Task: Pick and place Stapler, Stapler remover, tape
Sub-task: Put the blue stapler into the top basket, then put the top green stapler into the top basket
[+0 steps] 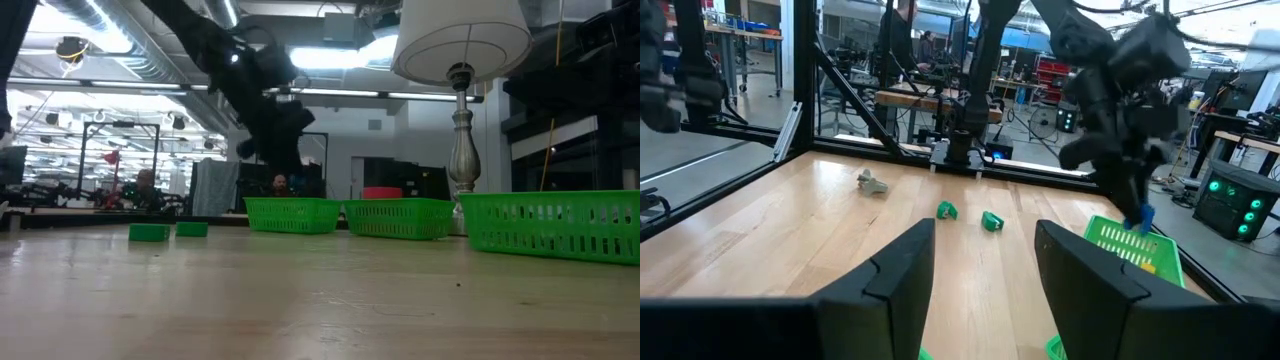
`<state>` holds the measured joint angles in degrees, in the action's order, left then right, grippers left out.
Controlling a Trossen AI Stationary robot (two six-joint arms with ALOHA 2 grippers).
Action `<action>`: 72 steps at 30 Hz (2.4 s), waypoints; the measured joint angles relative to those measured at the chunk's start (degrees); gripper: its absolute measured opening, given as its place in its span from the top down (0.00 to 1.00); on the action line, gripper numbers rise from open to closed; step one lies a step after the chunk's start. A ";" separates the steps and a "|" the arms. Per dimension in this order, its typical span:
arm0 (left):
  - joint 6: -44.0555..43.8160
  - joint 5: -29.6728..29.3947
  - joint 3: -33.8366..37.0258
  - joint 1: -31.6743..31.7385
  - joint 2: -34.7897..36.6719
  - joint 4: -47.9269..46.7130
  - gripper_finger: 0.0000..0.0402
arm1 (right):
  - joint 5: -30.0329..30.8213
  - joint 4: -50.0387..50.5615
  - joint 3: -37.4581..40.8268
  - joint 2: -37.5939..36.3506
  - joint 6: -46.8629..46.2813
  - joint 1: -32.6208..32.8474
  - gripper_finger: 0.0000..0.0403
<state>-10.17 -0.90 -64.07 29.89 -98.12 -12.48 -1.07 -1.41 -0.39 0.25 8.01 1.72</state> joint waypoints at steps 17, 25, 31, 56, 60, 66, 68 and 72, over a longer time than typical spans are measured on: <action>-0.40 6.74 0.02 3.12 -0.69 -7.63 0.64 | -0.01 0.00 0.01 -0.01 0.00 0.01 0.56; 1.89 9.06 0.04 4.07 5.21 -9.11 0.59 | 0.00 0.00 0.00 0.00 0.00 0.02 0.56; 5.89 8.29 0.04 3.00 13.43 -16.09 0.62 | -0.01 0.00 0.01 0.00 0.00 0.00 0.56; -2.22 -3.82 0.07 -11.53 26.37 -43.73 0.64 | -0.01 0.00 0.00 -0.01 0.00 0.01 0.56; -4.80 -7.62 0.07 -13.61 26.37 -44.86 0.61 | 0.00 0.00 0.01 -0.01 0.00 0.00 0.56; -9.67 -8.64 0.07 -16.17 26.37 -46.32 0.55 | 0.01 0.00 0.01 0.00 0.00 0.00 0.56; -11.09 -8.64 0.07 -16.75 26.37 -46.32 0.52 | -0.01 0.00 -0.02 -0.01 0.00 0.01 0.56; -13.56 -8.83 0.07 -17.69 26.07 -46.34 0.48 | 0.00 0.00 0.01 0.00 0.00 0.00 0.56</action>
<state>-23.73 -9.72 -64.01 12.20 -72.05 -58.82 -1.07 -1.41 -0.38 0.25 8.01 1.72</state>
